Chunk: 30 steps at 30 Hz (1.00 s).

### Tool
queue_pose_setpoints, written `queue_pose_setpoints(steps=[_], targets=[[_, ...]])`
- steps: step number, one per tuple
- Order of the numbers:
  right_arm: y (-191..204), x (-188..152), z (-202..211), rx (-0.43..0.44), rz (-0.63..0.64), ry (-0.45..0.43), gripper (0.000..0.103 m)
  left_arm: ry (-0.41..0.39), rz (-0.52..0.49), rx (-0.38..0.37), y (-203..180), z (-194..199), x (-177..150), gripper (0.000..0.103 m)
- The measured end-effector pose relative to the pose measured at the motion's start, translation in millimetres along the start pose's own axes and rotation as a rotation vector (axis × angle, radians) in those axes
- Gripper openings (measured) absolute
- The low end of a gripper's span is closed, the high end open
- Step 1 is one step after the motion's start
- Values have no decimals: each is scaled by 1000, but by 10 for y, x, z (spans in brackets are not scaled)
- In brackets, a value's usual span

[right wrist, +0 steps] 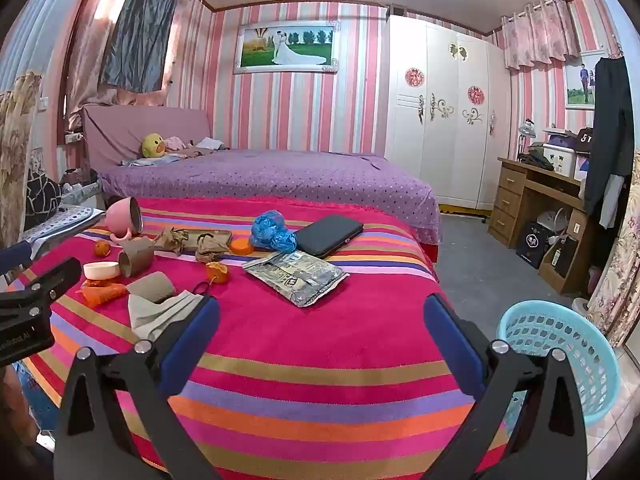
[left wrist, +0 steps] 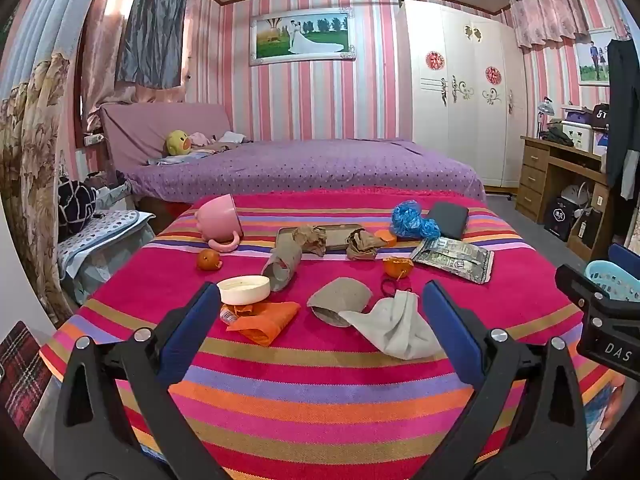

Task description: Collect trash

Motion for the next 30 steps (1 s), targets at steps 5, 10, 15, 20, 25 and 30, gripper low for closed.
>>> queue_pose_setpoints(steps=[5, 10, 15, 20, 25, 30], targets=[[1, 0, -1, 0, 2, 2, 99, 6, 1, 1, -8, -12, -2, 98], [1, -1, -5, 0, 3, 5, 99, 6, 2, -1, -13, -46, -73, 98], [7, -4, 1, -1, 2, 5, 99, 6, 2, 0, -25, -59, -114, 98], [-14, 8, 7, -3, 4, 6, 99, 12, 3, -4, -1, -40, -55, 98], [-11, 11, 10, -3, 4, 5, 99, 11, 4, -2, 8, -54, -56, 98], [-17, -6, 6, -5, 4, 6, 99, 13, 3, -3, 12, -56, -54, 98]])
Point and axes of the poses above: each gripper's, at about its wrist camera, not at the fingertips, and z roughly against the way its jaws point, y to its left, x to its top, the point moved 3 cm from there along -z, roughly the way its jaws point, and after that the axes turned 9 degrees about z, right-handed, at the moved point
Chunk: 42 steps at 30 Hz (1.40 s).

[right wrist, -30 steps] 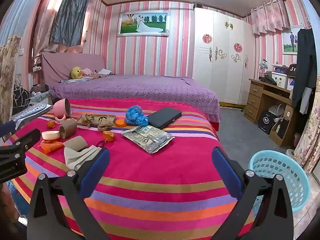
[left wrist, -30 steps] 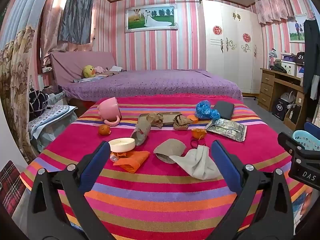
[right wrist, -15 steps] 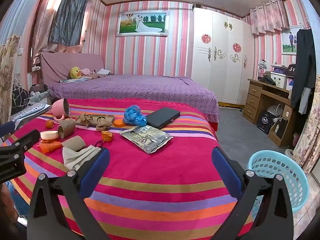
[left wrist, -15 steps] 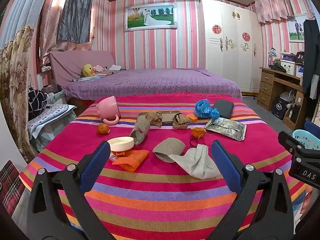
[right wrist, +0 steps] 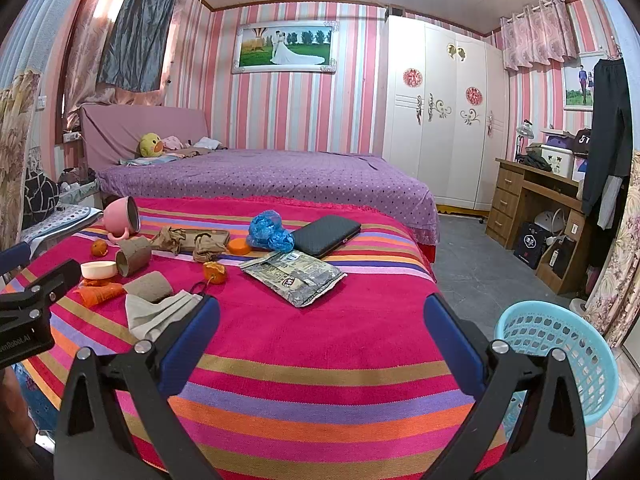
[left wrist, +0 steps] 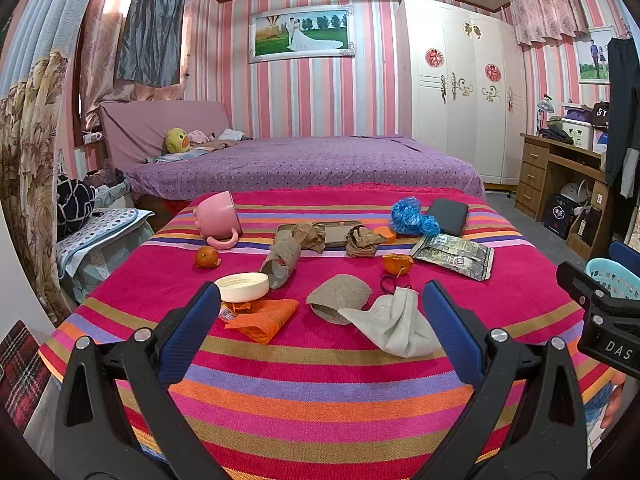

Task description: Collect trash

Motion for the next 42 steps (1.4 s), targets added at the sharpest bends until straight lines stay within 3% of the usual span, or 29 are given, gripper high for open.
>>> queue_pose_setpoints(steps=[42], targets=[[14, -42, -23, -4, 4, 15, 99, 12, 2, -3, 9, -37, -40, 98]])
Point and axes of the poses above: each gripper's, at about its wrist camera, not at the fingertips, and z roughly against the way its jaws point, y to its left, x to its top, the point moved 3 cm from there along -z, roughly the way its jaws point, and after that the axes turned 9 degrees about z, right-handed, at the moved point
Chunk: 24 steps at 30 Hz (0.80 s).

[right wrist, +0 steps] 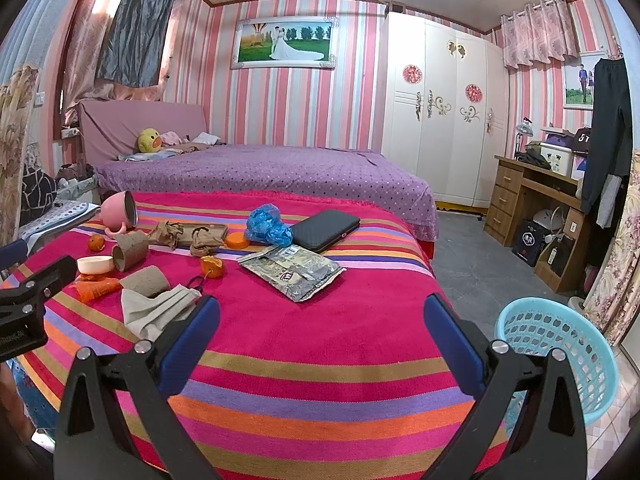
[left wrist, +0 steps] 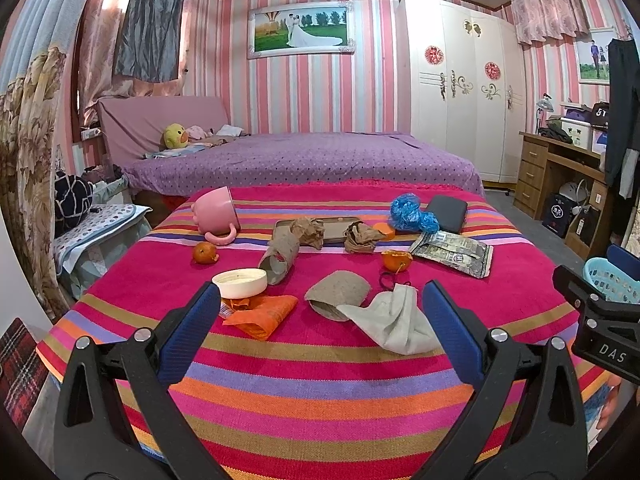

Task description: Collect trash

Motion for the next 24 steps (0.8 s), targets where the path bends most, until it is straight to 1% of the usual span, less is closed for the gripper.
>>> queue_pose_setpoints(steps=[24], targets=[[-36, -12, -22, -1, -4, 9, 99, 10, 4, -3, -9, 2, -9, 98]])
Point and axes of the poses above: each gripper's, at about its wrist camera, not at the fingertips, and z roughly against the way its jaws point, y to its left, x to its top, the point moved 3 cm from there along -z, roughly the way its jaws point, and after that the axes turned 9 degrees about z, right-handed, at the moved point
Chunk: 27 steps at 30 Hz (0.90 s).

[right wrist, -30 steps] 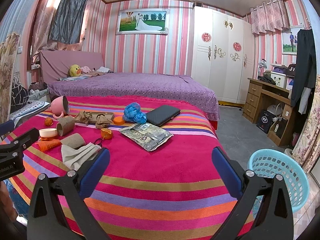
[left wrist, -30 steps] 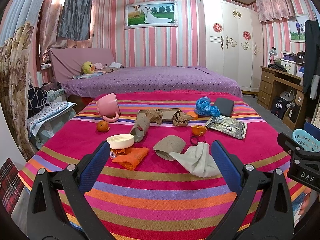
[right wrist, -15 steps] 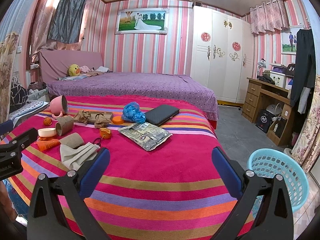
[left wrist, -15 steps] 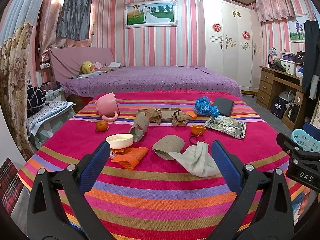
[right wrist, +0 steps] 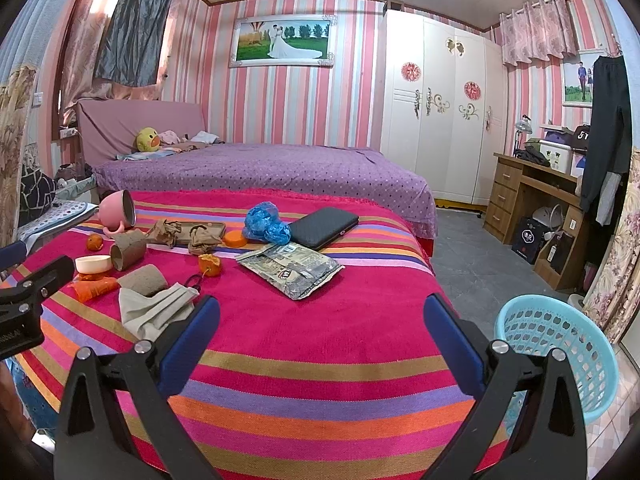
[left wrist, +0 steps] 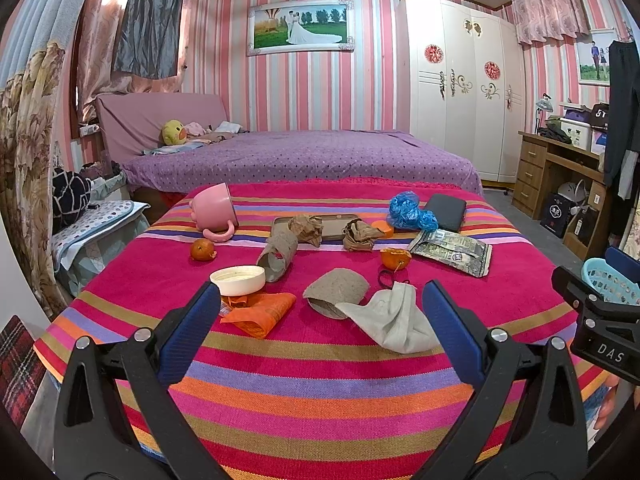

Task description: Collect trash

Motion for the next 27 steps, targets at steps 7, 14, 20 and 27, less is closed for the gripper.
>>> queue_pose_setpoints(steps=[7, 14, 20, 27], targets=[[-8, -1, 0, 0, -1, 1, 99, -2, -2, 1, 7, -2, 7, 98], [-23, 1, -31, -15, -7, 3, 99, -1, 2, 1, 14, -4, 17, 98], [-30, -12, -84, -3, -27, 15, 99, -6, -1, 16, 54, -28, 35, 98], [-60, -27, -123, -7, -34, 17, 99, -4, -8, 22, 76, -53, 56, 98]])
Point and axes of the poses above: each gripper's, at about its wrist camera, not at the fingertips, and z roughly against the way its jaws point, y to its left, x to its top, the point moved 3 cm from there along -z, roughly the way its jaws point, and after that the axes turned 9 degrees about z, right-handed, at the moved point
